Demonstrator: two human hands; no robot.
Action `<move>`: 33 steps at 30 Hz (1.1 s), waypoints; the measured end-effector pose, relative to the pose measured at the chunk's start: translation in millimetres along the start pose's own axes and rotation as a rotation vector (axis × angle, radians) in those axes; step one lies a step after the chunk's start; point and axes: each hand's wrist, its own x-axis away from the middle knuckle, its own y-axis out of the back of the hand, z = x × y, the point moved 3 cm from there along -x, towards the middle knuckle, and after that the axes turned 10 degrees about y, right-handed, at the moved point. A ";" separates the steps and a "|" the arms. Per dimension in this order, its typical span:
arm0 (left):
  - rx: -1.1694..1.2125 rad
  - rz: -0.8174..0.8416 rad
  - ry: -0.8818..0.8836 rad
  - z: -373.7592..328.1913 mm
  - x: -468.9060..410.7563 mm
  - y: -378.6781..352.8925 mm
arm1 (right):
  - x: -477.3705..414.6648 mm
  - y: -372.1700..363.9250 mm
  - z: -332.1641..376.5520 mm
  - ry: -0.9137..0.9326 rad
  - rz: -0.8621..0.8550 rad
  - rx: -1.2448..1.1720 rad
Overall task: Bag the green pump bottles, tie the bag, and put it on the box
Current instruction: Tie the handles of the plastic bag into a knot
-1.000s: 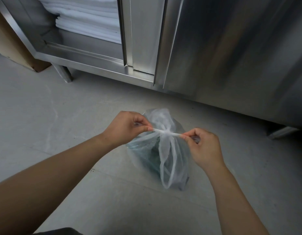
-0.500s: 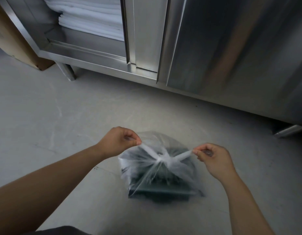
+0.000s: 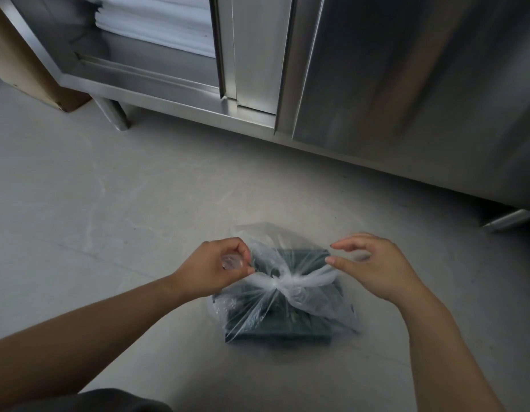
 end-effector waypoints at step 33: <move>-0.092 0.071 0.031 -4.4 22.2 -21.5 | 25.1 -42.8 -4.8 -0.188 0.134 -0.216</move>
